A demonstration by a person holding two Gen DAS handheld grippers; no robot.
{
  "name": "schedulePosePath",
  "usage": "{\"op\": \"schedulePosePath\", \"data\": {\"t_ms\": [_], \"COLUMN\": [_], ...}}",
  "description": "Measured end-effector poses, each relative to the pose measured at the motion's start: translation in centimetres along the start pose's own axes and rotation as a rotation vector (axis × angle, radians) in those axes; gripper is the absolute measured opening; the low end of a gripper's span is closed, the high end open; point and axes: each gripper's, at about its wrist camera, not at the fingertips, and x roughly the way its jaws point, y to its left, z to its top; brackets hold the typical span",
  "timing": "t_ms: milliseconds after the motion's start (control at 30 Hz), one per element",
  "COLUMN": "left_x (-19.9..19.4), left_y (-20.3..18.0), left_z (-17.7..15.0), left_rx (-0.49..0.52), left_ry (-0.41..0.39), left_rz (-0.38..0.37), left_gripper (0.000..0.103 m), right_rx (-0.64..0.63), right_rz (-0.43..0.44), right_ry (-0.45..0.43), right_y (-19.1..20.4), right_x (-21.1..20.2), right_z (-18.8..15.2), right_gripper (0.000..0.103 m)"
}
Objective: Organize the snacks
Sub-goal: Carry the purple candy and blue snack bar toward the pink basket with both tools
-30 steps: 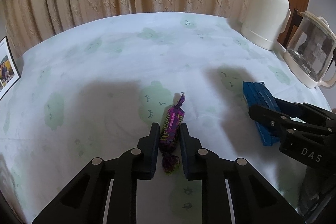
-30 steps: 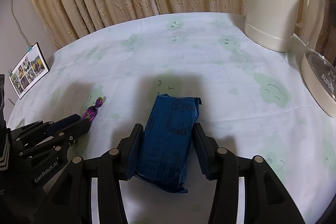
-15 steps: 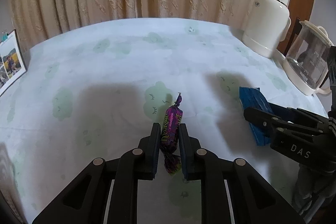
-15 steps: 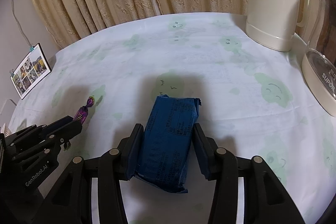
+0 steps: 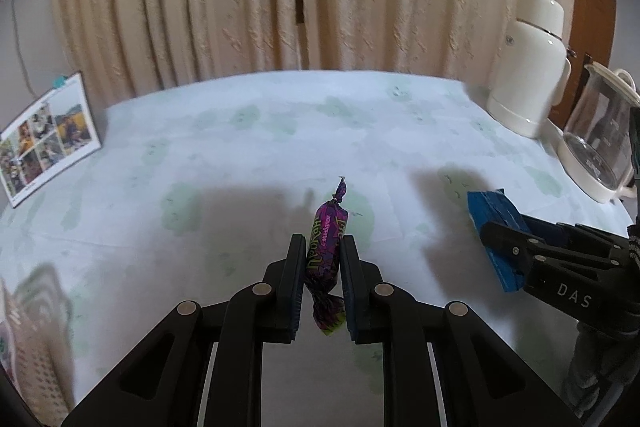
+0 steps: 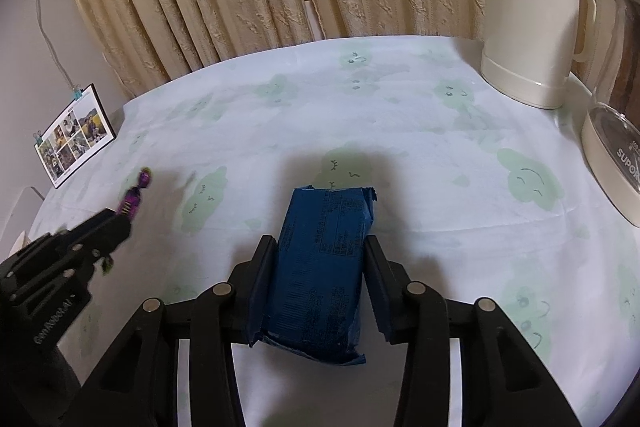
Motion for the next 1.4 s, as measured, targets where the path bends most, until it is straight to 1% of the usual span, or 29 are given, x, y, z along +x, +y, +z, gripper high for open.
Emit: {"op": "schedulePosePath", "data": {"t_ms": [100,167,333,433,533,633,733,900,1100,1233,1400], "left_x": [-0.9,-1.5,-2.7,-3.4,-4.1,-4.7,-5.3,-6.4,-7.6,-8.6,-10.4], "left_y": [0.3,0.4,0.9,1.2,1.3,1.5,1.7,2.5,3.8,4.8,7.1], "left_z": [-0.2,-0.3,-0.6,-0.8,-1.0,-1.1,-1.3,-1.5,-1.9,-2.4,-3.5], "left_rx": [-0.006,-0.011,-0.029,-0.036,-0.042,-0.05,-0.059,-0.082,-0.107,-0.119,-0.154], "left_ry": [-0.022,-0.033,-0.048,-0.057,-0.064,-0.071,-0.078,-0.094,-0.111,-0.12,-0.139], "left_rz": [0.02,0.027,0.024,0.023,0.022,0.024,0.025,0.026,0.04,0.062,0.112], "left_gripper": [0.018,0.018,0.018,0.018,0.018,0.018,0.018,0.018,0.018,0.018,0.018], "right_rx": [0.003,0.009,-0.013,-0.022,-0.036,-0.056,-0.067,-0.041,0.004,0.004,0.01], "right_rz": [-0.007,-0.021,-0.034,-0.033,-0.039,-0.048,-0.065,-0.043,0.022,0.035,0.038], "right_ry": [0.007,0.006,0.032,0.033,0.036,0.039,0.039,0.036,0.025,0.018,0.018], "right_y": [-0.1,-0.3,-0.1,0.0,0.0,0.2,0.3,0.0,-0.3,-0.2,-0.3], "right_x": [0.3,0.4,1.0,1.0,1.0,1.1,1.0,0.8,0.3,0.2,0.1], "right_z": [-0.1,-0.2,-0.3,-0.5,-0.5,-0.6,-0.6,-0.6,-0.5,-0.4,-0.5], "right_gripper": [0.041,0.043,0.045,0.047,0.047,0.047,0.04,0.039,0.039,0.039,0.039]}}
